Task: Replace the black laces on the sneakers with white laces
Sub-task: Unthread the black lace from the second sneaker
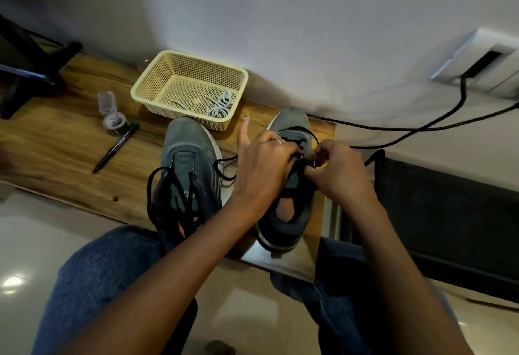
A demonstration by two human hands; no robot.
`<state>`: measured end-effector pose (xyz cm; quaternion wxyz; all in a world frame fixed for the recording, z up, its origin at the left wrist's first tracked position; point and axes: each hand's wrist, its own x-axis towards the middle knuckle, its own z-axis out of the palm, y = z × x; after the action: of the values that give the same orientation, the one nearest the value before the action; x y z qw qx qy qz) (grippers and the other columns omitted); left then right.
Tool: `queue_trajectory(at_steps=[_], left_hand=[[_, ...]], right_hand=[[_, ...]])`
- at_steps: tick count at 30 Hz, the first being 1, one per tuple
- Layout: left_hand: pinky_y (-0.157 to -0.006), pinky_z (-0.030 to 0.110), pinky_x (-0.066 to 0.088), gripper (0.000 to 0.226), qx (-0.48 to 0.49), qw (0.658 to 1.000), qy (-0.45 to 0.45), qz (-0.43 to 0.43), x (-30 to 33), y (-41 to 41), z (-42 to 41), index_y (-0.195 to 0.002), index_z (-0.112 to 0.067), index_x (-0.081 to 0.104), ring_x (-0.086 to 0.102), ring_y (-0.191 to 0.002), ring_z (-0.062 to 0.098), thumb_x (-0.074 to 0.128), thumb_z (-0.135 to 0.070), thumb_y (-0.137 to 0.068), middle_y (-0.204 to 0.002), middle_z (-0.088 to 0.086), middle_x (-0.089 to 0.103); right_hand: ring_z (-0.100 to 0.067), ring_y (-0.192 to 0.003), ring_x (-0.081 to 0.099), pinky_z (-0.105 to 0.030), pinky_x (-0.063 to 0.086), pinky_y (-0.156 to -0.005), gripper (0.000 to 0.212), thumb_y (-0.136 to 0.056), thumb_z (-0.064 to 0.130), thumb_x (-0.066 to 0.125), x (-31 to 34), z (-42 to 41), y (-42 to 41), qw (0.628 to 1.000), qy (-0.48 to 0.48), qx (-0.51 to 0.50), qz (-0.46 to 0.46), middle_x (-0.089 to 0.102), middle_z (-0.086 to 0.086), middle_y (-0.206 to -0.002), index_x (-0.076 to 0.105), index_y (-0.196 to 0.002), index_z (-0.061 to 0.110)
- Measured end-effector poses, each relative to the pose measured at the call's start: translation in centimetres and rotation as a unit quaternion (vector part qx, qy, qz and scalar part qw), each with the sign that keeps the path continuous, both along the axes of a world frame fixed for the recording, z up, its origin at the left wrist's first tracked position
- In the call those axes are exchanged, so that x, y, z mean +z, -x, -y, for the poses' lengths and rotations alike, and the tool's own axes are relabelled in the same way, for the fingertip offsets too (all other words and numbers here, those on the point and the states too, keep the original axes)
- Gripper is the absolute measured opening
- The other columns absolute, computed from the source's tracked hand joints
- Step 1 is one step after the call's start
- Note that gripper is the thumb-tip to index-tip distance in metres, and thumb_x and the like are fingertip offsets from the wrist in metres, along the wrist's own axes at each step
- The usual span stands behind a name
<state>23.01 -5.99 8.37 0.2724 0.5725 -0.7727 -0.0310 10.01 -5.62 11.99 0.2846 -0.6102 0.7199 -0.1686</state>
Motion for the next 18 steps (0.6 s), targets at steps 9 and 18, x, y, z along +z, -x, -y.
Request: queue_trajectory(at_steps=[9, 18], left_hand=[[-0.093, 0.052, 0.048, 0.009, 0.104, 0.955, -0.073, -0.267, 0.27, -0.31, 0.57, -0.095, -0.024, 0.072, 0.065, -0.076, 0.009, 0.066, -0.027, -0.089, -0.088, -0.009, 0.072], [-0.109, 0.045, 0.010, 0.031, 0.005, 0.998, -0.062, 0.008, 0.06, 0.08, 0.37, -0.107, -0.034, 0.069, 0.049, -0.116, 0.016, 0.070, -0.043, -0.078, -0.105, -0.009, 0.070]], right_hand=[[-0.019, -0.086, 0.061, -0.042, 0.056, -0.079, 0.013, -0.083, 0.013, 0.070, 0.23, -0.06, -0.07, 0.999, -0.011, -0.024, 0.027, 0.061, 0.001, -0.088, 0.060, -0.091, 0.017], [-0.020, -0.081, 0.062, -0.040, 0.056, -0.070, 0.027, -0.081, 0.016, 0.071, 0.27, -0.26, -0.08, 1.000, -0.006, -0.018, 0.020, 0.060, -0.002, -0.091, 0.052, -0.100, 0.019]])
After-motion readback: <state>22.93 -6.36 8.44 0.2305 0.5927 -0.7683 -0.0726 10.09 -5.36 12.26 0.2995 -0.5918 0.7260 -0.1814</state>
